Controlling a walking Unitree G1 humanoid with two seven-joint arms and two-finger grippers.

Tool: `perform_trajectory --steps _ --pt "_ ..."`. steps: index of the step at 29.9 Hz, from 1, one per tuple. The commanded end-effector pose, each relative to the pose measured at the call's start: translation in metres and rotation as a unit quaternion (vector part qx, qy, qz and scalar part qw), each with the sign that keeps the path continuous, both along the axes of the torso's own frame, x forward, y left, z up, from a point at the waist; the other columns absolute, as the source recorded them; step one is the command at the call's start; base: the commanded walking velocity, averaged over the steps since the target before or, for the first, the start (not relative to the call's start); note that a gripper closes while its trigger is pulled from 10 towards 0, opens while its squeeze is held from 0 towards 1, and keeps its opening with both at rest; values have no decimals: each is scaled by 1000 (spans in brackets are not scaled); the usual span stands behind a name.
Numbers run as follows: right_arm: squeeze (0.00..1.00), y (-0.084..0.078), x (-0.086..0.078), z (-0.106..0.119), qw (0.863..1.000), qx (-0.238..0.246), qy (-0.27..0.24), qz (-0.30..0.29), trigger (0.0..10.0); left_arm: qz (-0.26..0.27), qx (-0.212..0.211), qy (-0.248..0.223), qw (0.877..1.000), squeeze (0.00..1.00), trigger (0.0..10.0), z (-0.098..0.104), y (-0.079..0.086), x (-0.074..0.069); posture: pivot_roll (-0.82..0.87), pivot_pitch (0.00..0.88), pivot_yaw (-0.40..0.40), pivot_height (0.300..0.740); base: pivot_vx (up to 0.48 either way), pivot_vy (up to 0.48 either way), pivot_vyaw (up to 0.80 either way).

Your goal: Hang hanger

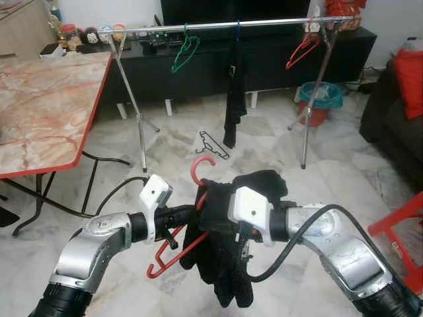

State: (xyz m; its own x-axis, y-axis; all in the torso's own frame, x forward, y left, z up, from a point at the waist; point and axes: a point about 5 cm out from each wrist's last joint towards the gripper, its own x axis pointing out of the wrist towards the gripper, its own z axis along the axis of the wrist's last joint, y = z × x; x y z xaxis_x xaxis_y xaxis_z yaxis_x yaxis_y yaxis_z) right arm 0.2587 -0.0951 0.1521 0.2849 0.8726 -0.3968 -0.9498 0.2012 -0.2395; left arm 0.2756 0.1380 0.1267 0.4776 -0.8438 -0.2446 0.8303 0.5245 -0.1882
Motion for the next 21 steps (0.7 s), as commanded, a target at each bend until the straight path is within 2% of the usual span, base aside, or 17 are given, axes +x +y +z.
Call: perform_trajectory --steps 1,2,3,4,5,21 --pt "43 -1 -1 -2 1000 -1 -3 5 10000 -5 -9 -21 1000 0 10000 9 -3 0 -46 0 21 736 0 0 0" --pt "43 -1 -1 -2 1000 -1 -3 5 10000 -5 -9 -21 1000 0 10000 9 -3 0 -46 0 21 736 0 0 0" --pt "278 -3 0 -3 1000 -3 -1 0 10000 -3 -9 -21 1000 0 10000 9 -3 0 -45 0 21 736 0 0 0" --pt "710 -3 0 -3 1000 -4 -1 1 10000 -3 -9 -21 1000 0 10000 9 -3 0 -45 0 21 736 0 0 0" --pt "980 -4 0 -4 1000 -5 0 1 10000 -2 -9 -20 1000 0 10000 9 -3 0 -47 0 22 736 0 0 0" --pt "1000 -8 -1 -7 1000 -20 0 1 10000 5 -9 -22 1000 0 10000 9 -1 1 -47 0 19 736 0 0 0"
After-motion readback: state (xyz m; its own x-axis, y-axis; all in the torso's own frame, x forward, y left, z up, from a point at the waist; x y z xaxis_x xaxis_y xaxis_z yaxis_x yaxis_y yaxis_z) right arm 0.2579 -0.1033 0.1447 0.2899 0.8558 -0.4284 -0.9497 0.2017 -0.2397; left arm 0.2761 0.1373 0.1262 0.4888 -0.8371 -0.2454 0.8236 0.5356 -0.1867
